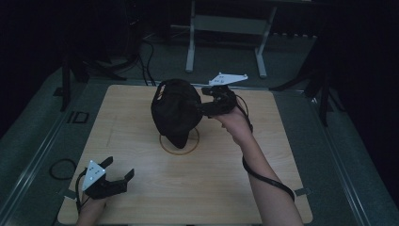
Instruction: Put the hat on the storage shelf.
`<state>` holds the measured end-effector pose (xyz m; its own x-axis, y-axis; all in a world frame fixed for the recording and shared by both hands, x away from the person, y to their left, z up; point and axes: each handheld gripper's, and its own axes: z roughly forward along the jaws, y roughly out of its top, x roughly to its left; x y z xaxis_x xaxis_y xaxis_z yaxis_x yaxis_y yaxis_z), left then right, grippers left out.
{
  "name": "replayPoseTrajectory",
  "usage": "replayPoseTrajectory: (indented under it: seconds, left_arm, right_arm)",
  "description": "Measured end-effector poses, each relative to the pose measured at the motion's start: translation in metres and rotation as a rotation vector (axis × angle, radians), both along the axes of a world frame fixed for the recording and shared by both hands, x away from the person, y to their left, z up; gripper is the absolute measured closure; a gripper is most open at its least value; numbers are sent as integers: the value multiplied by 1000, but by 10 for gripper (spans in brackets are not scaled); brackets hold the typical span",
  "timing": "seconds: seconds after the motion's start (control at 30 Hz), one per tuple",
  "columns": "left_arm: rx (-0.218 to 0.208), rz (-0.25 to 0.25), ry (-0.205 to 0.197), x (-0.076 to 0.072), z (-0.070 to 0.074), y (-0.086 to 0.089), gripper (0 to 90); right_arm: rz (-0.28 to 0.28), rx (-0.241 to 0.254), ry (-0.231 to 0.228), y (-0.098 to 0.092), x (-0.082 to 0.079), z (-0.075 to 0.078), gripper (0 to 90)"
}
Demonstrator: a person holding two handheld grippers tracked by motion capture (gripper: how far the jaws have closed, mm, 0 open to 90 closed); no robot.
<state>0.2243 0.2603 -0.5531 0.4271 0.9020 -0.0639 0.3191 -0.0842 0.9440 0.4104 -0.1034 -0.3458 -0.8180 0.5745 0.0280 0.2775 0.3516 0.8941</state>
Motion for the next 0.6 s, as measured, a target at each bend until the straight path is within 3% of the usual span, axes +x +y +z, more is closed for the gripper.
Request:
replayPoseTrajectory:
  seconds: [0.07, 0.17, 0.4, 0.6]
  left_arm:
    - [0, 4, 1, 0, 0, 0, 56]
    - [2, 4, -1, 0, 0, 0, 56]
    - [-2, 3, 0, 0, 0, 0, 56]
    - [-7, 4, -2, 0, 0, 0, 56]
  right_arm:
    - [4, 16, 8, -4, 0, -1, 177]
    - [-11, -1, -15, -7, -1, -5, 139]
    - [-24, 4, -53, -21, -5, -10, 134]
    - [-50, 0, -54, -32, -5, -15, 135]
